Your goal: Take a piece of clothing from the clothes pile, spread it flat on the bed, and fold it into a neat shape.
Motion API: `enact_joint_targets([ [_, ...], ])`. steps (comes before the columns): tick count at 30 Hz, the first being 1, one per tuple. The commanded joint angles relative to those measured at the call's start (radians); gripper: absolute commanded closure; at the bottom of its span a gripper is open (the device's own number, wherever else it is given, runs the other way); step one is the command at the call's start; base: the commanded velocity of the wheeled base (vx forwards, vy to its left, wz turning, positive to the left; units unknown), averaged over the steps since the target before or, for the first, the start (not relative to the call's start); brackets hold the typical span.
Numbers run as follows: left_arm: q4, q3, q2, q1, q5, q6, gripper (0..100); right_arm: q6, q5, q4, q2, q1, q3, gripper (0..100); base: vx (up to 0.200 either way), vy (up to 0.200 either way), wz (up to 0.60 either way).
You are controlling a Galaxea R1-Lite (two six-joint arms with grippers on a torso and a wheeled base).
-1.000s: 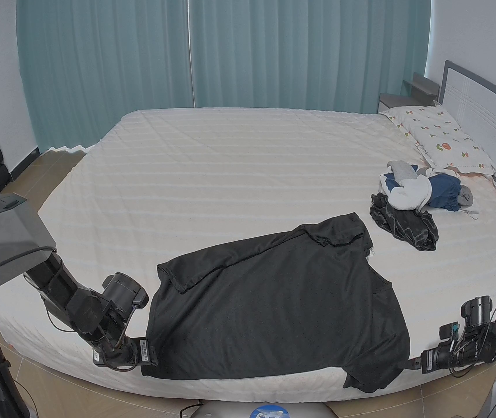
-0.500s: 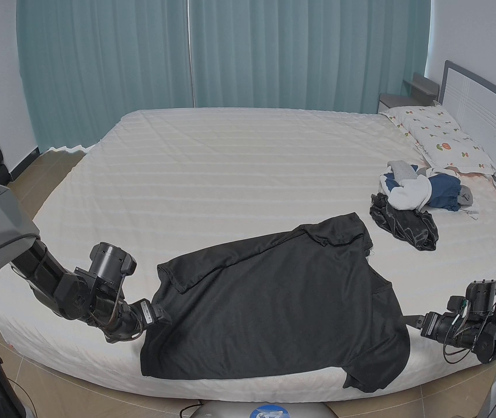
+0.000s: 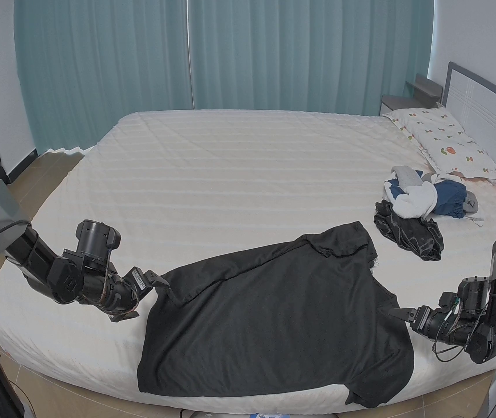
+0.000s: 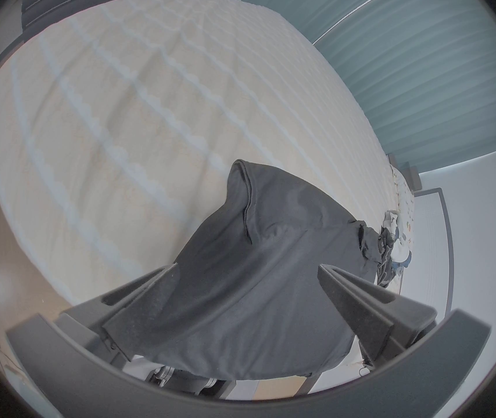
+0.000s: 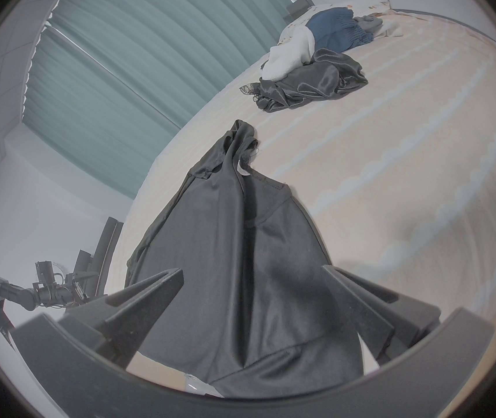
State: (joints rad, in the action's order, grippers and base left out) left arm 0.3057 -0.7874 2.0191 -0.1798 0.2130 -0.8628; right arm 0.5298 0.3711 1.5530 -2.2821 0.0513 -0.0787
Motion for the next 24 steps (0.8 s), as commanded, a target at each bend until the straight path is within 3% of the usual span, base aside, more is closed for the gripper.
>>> enact_joint_targets([
  [1,0.023,-0.004,0.038,-0.01,0.0,-0.002,0,0.003,0.002,0.009,-0.005,-0.004,0.0,0,0.0,0.0,0.0],
  [7,0.073,-0.065,0.105,-0.06,-0.05,-0.039,0,0.006,0.003,0.009,-0.019,-0.005,0.0,0,0.0,0.0,0.0],
  [14,0.067,-0.174,0.178,-0.089,-0.081,-0.035,0,0.006,0.006,0.009,-0.036,-0.021,0.007,0,0.0,0.0,0.0],
  [24,0.075,-0.219,0.262,-0.115,-0.156,-0.005,0,0.006,0.006,0.009,-0.045,-0.011,-0.003,0,0.0,0.0,0.0],
])
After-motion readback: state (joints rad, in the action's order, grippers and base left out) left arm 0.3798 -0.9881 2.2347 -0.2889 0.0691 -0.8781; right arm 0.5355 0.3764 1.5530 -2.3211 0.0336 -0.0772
